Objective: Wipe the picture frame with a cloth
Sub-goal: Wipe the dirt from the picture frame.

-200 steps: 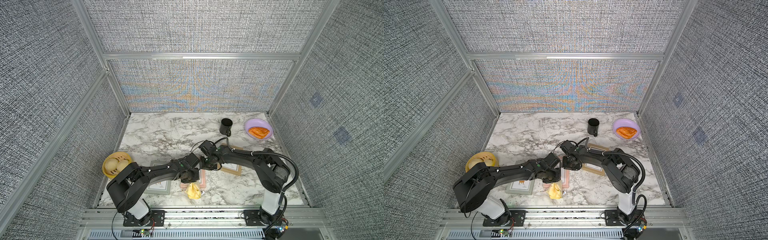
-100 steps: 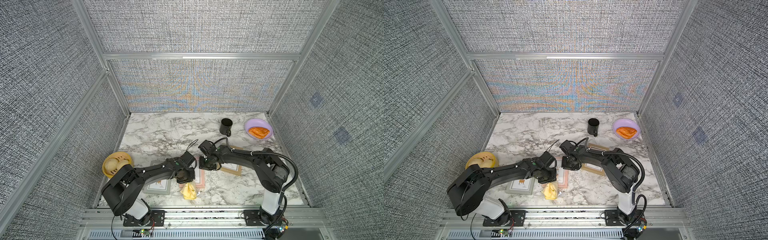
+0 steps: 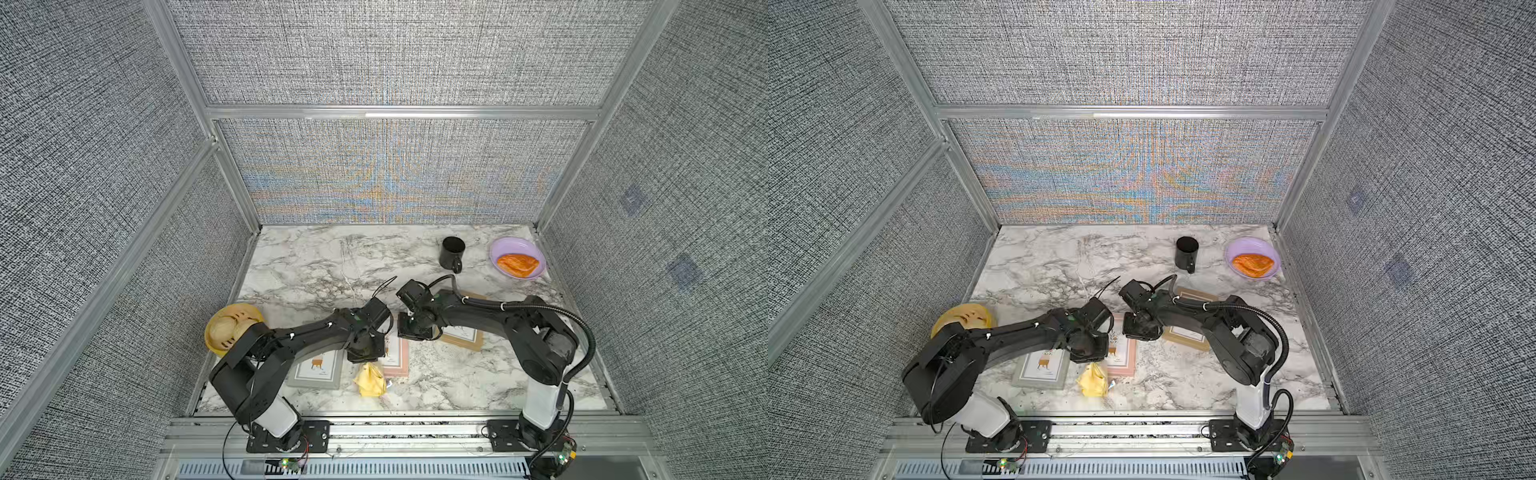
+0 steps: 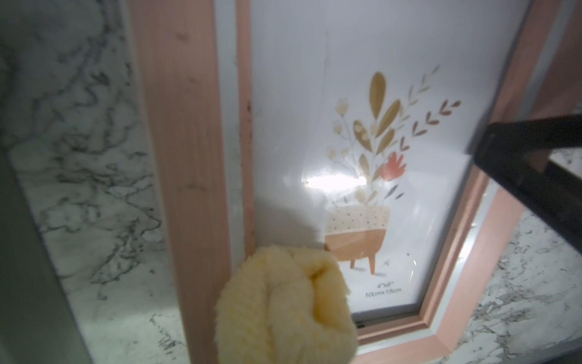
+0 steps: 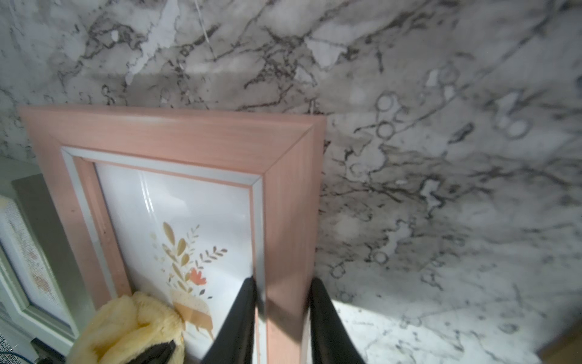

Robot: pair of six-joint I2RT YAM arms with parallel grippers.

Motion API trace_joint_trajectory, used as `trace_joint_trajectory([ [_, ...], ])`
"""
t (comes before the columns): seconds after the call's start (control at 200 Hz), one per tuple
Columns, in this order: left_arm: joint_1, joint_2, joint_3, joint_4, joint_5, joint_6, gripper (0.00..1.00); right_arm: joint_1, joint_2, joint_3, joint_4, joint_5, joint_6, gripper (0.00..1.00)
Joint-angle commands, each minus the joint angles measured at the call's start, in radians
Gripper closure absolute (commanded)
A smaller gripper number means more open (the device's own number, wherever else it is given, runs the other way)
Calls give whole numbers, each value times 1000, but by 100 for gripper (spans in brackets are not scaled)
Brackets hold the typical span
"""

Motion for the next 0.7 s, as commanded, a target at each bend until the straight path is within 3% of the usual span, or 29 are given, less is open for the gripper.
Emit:
trace_joint_trajectory([
  [0.0,21,27,34,45,-108,1,100,1,1,-5,-15,6,-16,74],
  [0.415,111,182,194,136,-117,76,100,1,3,-13,-12,7,-18,74],
  [0.531,109,208,213,161,-52,83,100,1,4,-13,-10,8,-16,74],
  [0.691,74,191,136,225,38,31,100,1,12,-3,-10,8,-13,74],
])
